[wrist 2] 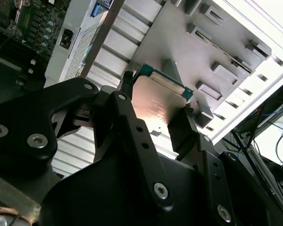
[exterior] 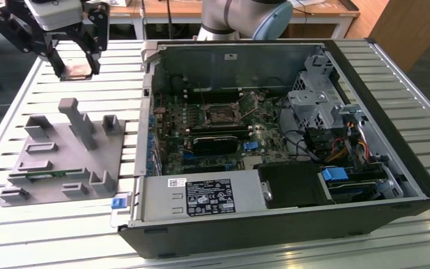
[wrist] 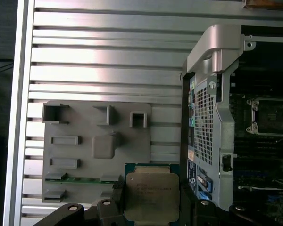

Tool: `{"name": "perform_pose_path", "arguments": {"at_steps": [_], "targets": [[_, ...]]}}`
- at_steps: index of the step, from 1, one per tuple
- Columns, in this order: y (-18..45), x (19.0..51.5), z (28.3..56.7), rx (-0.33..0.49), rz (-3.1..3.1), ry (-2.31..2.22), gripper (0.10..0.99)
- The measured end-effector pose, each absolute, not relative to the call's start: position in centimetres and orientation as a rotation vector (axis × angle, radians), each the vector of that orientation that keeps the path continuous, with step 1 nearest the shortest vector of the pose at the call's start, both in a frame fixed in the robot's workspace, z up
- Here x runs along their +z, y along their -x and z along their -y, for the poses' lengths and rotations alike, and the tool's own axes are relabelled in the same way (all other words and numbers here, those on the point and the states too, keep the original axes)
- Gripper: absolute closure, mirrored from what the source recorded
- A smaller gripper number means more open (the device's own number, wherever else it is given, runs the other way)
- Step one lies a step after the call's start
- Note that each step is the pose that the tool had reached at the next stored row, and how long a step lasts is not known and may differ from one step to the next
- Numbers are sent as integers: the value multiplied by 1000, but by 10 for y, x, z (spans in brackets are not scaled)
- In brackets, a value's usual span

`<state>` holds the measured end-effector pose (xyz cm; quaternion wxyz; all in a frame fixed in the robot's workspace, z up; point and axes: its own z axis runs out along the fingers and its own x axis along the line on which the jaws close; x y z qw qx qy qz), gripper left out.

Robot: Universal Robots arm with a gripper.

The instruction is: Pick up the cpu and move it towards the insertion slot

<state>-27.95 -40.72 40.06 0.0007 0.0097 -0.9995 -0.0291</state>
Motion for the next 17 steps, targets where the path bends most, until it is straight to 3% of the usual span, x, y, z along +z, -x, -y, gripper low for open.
{"name": "perform_pose_path", "arguments": {"at_steps": [17], "targets": [[266, 401, 407, -91, 3139, -30, 541]]}}
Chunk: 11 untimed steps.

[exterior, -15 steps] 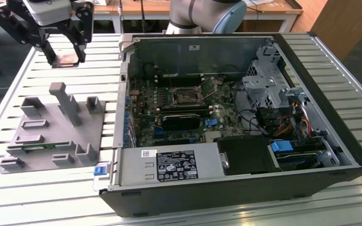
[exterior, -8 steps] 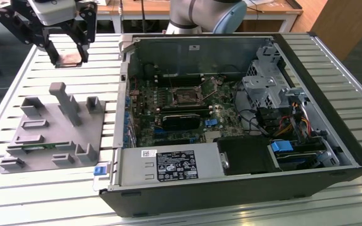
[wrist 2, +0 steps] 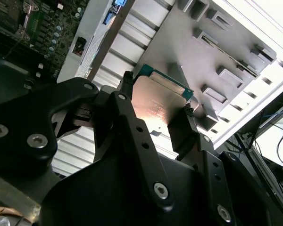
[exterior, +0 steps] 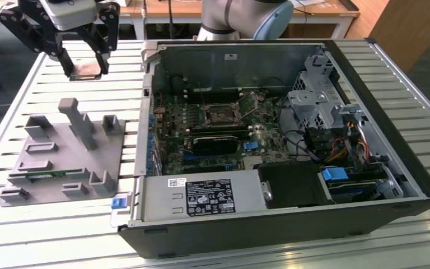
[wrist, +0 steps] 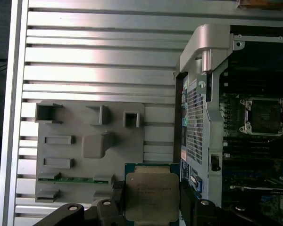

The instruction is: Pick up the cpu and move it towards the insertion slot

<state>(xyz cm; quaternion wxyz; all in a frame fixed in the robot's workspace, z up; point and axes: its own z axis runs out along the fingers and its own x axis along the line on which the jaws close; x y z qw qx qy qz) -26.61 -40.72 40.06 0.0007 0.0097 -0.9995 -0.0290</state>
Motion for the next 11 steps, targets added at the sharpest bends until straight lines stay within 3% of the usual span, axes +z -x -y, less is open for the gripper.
{"name": "perform_pose_path", "arguments": {"at_steps": [11], "targets": [[257, 401, 407, -91, 3139, -30, 541]]}}
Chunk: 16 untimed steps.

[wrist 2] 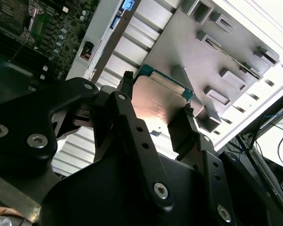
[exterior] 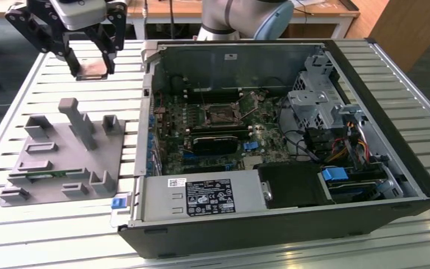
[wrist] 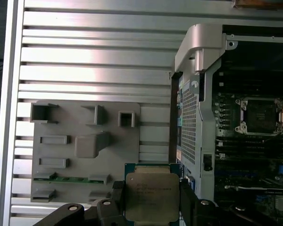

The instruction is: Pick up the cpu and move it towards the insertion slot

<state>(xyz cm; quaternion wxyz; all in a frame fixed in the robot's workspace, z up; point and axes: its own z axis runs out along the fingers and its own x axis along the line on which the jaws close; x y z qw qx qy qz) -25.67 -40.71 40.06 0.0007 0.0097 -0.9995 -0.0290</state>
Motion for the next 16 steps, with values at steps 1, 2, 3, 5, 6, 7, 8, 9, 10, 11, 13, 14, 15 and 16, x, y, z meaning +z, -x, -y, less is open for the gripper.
{"name": "perform_pose_path", "arguments": {"at_steps": [1, 2, 3, 5, 6, 7, 8, 9, 10, 11, 13, 14, 15, 16], "targets": [[256, 401, 407, -91, 3139, -30, 541], [255, 401, 407, -91, 3139, -30, 541], [254, 401, 407, -91, 3139, -30, 541], [252, 401, 407, -91, 3139, -30, 541], [251, 401, 407, -91, 3139, -30, 541], [250, 401, 407, -91, 3139, -30, 541], [249, 401, 407, -91, 3139, -30, 541], [247, 401, 407, -91, 3139, -30, 541], [245, 401, 407, -91, 3139, -30, 541], [243, 401, 407, -91, 3139, -30, 541], [239, 401, 407, -91, 3139, -30, 541], [236, 401, 407, -91, 3139, -31, 541], [234, 401, 407, -91, 3139, -30, 541], [232, 401, 407, -91, 3139, -30, 541]]}}
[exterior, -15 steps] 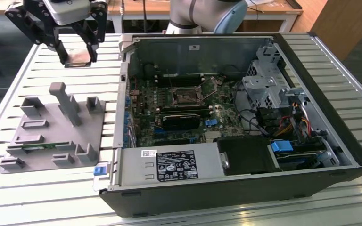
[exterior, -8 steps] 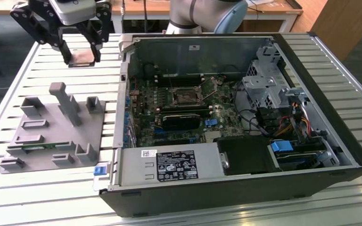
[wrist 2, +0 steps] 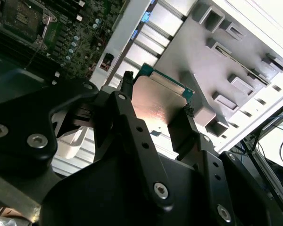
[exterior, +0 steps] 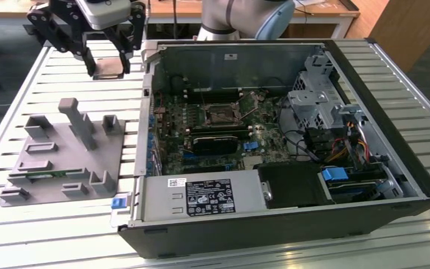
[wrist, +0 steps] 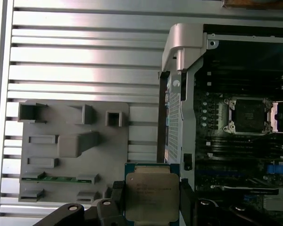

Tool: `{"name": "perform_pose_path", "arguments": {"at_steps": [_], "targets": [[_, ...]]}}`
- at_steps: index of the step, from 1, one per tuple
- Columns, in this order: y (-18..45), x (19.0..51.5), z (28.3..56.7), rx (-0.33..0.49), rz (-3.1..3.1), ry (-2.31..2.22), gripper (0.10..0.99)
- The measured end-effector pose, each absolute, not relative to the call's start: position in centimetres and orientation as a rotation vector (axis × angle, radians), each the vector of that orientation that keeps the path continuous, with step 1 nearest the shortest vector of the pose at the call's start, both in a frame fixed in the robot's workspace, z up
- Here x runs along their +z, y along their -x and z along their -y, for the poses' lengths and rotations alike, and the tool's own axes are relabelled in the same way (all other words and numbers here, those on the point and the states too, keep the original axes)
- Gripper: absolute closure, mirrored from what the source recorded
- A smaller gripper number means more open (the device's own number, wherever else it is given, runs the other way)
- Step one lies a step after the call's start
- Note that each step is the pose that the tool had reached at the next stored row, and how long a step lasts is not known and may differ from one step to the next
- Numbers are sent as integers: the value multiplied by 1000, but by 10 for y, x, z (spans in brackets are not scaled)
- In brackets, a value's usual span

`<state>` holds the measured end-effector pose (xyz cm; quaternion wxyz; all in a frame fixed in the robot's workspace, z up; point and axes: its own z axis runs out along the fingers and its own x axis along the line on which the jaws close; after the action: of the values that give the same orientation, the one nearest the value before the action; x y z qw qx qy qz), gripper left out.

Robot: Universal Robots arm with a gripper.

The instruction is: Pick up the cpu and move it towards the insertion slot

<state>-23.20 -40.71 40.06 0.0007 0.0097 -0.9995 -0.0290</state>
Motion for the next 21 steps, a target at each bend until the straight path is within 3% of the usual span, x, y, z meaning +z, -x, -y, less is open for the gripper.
{"name": "perform_pose_path", "arguments": {"at_steps": [21], "targets": [[183, 401, 407, -91, 3139, -30, 541]]}}
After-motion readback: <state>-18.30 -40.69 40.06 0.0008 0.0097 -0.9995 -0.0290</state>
